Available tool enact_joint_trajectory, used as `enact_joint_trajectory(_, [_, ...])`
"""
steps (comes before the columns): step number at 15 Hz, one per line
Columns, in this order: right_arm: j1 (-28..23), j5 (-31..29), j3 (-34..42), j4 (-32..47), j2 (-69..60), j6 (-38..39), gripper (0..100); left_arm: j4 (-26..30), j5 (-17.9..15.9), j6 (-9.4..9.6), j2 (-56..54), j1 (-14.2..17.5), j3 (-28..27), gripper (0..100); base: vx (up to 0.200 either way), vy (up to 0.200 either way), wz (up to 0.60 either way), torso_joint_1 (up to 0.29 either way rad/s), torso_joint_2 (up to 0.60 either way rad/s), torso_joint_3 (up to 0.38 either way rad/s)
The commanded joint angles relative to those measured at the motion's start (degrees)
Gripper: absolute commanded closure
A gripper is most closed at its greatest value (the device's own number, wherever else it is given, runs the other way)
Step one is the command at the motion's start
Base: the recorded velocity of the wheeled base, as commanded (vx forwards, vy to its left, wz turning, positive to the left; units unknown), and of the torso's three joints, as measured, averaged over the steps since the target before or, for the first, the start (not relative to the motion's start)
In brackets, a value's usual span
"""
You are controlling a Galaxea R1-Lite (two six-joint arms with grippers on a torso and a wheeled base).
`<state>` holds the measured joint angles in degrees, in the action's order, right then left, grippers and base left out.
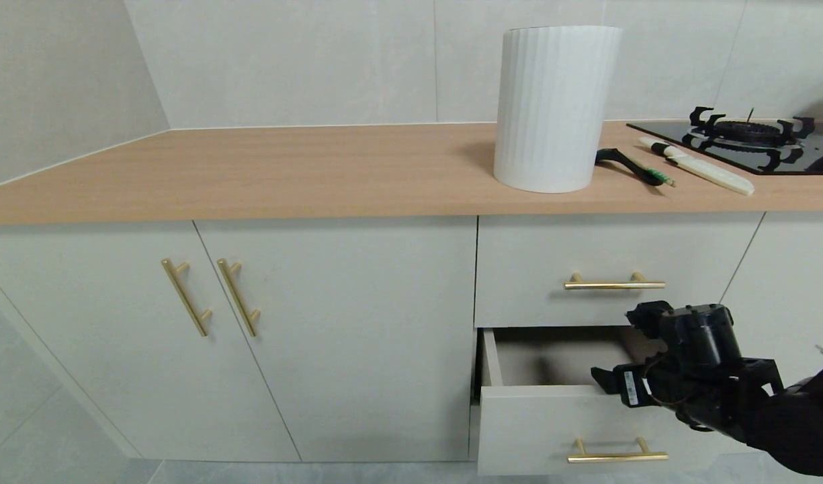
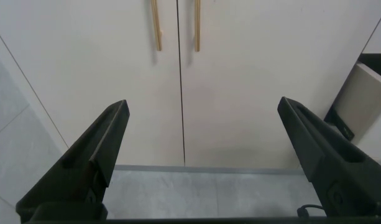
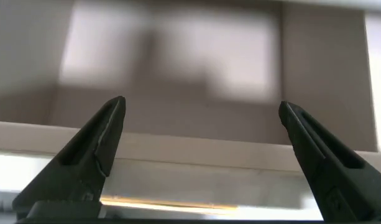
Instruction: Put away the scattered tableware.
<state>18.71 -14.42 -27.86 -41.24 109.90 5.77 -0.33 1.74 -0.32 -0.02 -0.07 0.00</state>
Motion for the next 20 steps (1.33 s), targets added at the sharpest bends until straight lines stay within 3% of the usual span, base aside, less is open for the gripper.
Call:
enact_joint_trajectory(1, [1.06,0.10,-0.97,5.38,-5.48,-0.05,0,-0.02,0.01,-0.03,0.02,-0.01,0.00,0,0.000,0.000,0.00,0.000,0.00,0.000])
enact_joint_trajectory(10, [7.92,0.80,-6.69,41.15,-17.70,-0.05,0,-0.02,0.01,-0.03,0.02,-0.01,0.00,0,0.000,0.000,0.00,0.000,0.00,0.000])
enact_joint_trajectory(20, [14.51,0.89,-7.83,67.43,-19.28,-5.06,0,-0.02,0.01,-0.03,0.02,-0.01,0.00,0,0.000,0.000,0.00,0.000,0.00,0.000])
